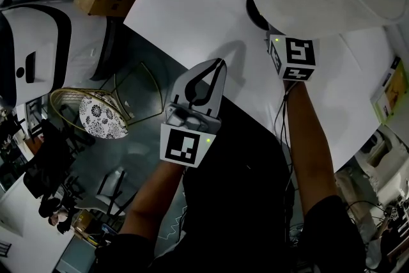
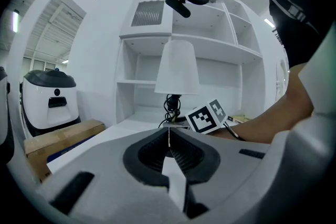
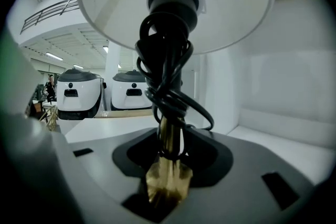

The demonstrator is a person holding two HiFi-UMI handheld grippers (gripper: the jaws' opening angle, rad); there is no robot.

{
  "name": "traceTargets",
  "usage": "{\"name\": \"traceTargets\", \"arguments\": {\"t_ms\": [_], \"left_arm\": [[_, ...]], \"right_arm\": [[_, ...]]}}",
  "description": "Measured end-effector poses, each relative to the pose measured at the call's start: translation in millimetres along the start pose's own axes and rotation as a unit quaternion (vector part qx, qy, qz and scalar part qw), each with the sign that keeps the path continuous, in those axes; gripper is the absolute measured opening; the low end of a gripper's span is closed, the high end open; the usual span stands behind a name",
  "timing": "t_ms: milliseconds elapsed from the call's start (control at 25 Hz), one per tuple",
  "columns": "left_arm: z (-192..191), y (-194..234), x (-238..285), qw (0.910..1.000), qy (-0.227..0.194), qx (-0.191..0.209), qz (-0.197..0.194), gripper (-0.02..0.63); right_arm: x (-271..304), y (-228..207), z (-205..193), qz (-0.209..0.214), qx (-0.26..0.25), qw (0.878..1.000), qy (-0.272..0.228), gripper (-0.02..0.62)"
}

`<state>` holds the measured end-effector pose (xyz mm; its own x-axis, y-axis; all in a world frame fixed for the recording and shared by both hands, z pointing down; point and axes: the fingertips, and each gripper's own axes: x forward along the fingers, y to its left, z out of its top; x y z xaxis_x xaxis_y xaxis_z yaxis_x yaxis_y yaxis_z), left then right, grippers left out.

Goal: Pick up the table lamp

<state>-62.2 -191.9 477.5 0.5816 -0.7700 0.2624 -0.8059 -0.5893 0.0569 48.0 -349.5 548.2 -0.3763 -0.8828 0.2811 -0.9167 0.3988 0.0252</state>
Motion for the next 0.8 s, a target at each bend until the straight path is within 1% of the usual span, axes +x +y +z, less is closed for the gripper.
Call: {"name": "traceTargets", "arguments": {"t_ms": [120,200,400,600,800], "left_arm": [[-1,1,0,1.0000,0.003,0.005,-0.003,0.018],[-1,2,-1,1.0000,0.003,0.002,-0.003,0.018],[2,4,-2,1.0000,0.005,0.006,-0.003,0.018],[11,6,-3,0.9999,-0.009,0.002,0.004,0.018],[13,4,-5,1.0000,-0.008,0.004,0.003,0.018]], "right_arm": [[1,1,2,0.001,0.002,1.000,-0.008,0.140],[2,1,1,0.001,-0.007,1.000,-0.007,0.118],[0,4,0,0.002,-0.024,1.000,0.016,0.100],[-4,15,7,0.015,-0.036,0.999,0.030,0.097],[-5,17,6,0.023,-0.034,0.998,0.039,0.095]]}}
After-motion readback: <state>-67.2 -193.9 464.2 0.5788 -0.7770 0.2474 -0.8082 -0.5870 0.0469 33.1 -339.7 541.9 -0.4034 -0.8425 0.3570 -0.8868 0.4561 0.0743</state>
